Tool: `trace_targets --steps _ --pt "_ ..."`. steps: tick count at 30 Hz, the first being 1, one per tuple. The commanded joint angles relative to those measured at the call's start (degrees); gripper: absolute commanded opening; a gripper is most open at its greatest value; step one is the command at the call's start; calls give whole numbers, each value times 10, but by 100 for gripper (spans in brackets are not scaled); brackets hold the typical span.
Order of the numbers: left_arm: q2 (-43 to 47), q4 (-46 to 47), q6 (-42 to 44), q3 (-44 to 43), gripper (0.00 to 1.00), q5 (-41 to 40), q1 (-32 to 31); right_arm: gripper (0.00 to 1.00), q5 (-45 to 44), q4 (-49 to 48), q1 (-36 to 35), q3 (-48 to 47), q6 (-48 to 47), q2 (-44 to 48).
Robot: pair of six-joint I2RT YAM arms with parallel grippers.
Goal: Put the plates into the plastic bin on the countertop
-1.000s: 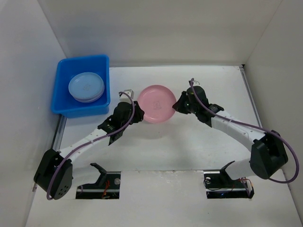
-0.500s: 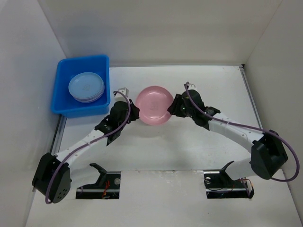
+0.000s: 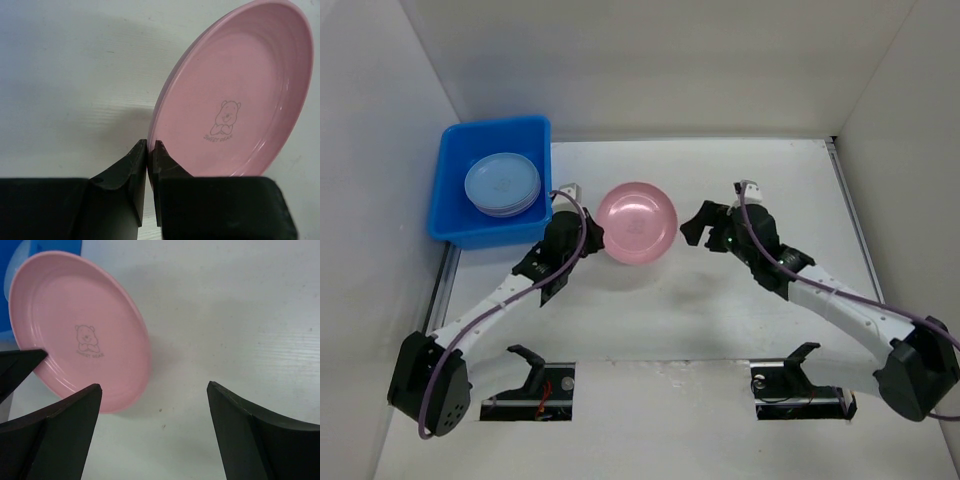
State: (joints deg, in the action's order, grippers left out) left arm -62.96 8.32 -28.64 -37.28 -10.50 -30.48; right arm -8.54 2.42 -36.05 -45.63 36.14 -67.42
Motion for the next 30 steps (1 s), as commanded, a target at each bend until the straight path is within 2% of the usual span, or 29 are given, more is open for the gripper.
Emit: trace_targets --steps 1,3,7,11,14,20,30 --pt "45 4 1 -53 0 -12 53 93 -22 -40 21 26 -18 49" --pt "63 -4 -10 -71 1 -15 101 93 -23 -37 31 40 -23 65" --pt "76 -1 -85 -101 2 -43 242 93 -20 -43 40 61 -24 74" --pt "16 22 -155 -133 2 -49 363 93 -15 -44 38 71 -26 67" --pt "-56 41 -201 -154 2 -44 418 94 -15 -50 38 80 -24 68" --pt "-173 79 -242 -187 2 -17 463 95 -4 -58 33 92 -27 57" --pt "-312 93 -221 -265 3 -3 478 95 27 -80 41 87 -31 12"
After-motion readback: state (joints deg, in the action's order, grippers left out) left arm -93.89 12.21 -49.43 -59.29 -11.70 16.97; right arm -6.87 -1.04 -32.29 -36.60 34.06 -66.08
